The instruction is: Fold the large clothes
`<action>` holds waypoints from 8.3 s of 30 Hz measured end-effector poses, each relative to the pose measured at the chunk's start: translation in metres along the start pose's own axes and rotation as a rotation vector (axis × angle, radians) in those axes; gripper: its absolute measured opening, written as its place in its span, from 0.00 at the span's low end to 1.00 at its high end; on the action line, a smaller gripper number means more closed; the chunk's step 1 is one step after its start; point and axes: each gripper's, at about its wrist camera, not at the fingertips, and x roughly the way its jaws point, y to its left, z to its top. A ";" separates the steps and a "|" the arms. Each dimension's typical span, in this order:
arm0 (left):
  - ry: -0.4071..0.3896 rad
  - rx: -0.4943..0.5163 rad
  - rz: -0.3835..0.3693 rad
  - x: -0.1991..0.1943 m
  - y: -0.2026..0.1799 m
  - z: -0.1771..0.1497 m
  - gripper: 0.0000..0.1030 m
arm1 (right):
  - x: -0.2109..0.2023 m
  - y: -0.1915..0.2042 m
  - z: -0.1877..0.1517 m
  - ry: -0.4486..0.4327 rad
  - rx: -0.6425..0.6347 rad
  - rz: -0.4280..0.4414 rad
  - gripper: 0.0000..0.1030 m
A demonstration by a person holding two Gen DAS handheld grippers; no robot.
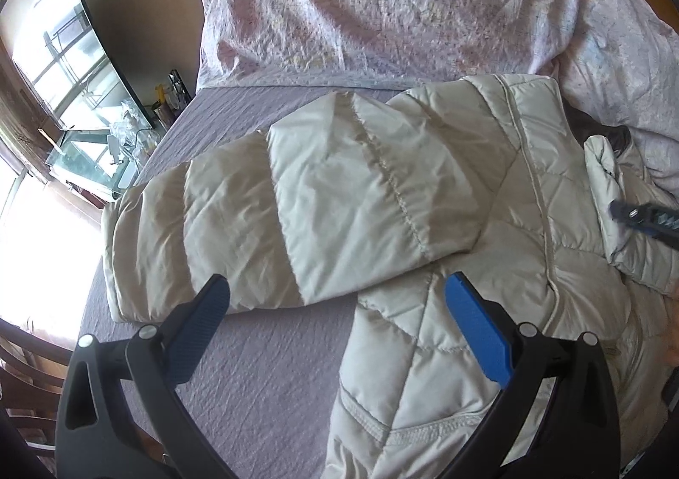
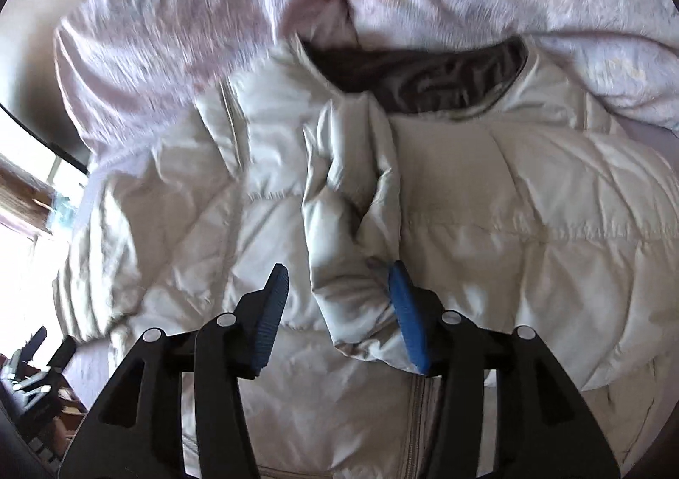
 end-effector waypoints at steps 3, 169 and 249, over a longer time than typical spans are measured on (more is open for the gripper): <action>0.004 -0.004 -0.001 0.004 0.004 0.002 0.98 | -0.019 -0.019 0.006 -0.072 0.088 0.036 0.49; -0.031 0.297 -0.398 -0.036 -0.251 0.023 0.46 | -0.083 -0.166 -0.048 -0.098 0.096 -0.080 0.73; -0.033 0.203 -0.247 -0.031 -0.068 -0.002 0.90 | -0.078 -0.117 -0.053 -0.006 0.057 -0.066 0.64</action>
